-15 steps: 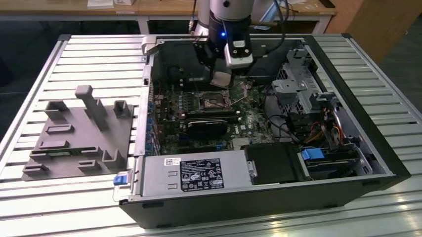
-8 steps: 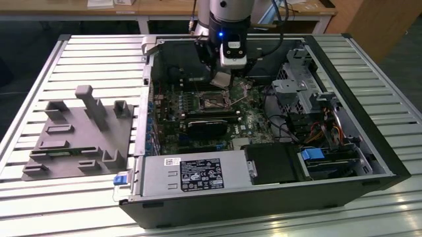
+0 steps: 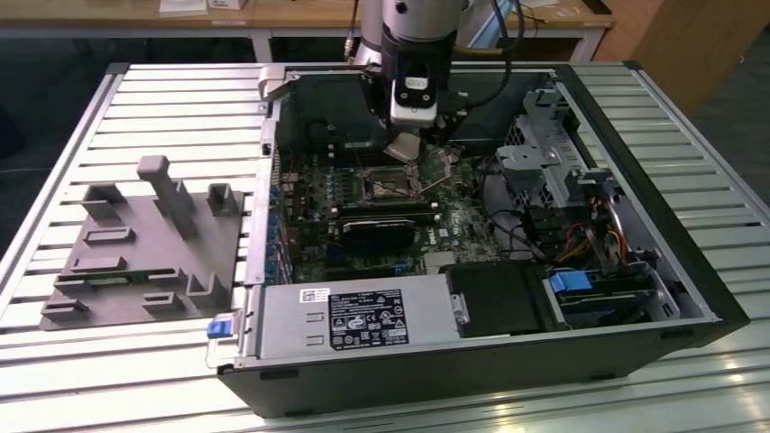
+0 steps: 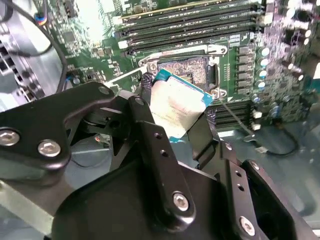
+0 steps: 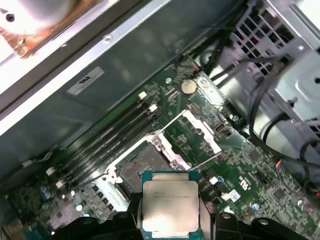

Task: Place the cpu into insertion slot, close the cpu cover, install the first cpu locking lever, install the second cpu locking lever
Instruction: 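Place the cpu into insertion slot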

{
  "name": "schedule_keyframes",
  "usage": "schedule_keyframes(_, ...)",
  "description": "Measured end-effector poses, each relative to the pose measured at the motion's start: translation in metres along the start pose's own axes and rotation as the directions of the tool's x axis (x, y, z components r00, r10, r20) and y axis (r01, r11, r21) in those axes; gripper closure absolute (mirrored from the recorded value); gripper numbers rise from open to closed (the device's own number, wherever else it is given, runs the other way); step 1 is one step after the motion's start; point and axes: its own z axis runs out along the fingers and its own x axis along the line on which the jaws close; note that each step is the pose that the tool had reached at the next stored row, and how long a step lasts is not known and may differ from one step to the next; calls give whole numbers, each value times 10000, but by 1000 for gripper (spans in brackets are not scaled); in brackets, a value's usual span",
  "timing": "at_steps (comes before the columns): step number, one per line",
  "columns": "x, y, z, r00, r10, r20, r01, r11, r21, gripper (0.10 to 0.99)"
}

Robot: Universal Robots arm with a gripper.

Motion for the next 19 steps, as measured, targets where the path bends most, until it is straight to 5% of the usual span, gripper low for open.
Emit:
schedule_keyframes(5,0,-1,11,9960,894,72,-894,9960,-16,549)
schedule_keyframes(10,0,-2,23,9836,1798,143,-1797,9837,-39,549)
schedule_keyframes(14,0,-3,31,9681,2499,199,-2498,9683,-61,549)
schedule_keyframes(19,-1,-3,43,9411,3370,265,-3369,9415,-96,549)
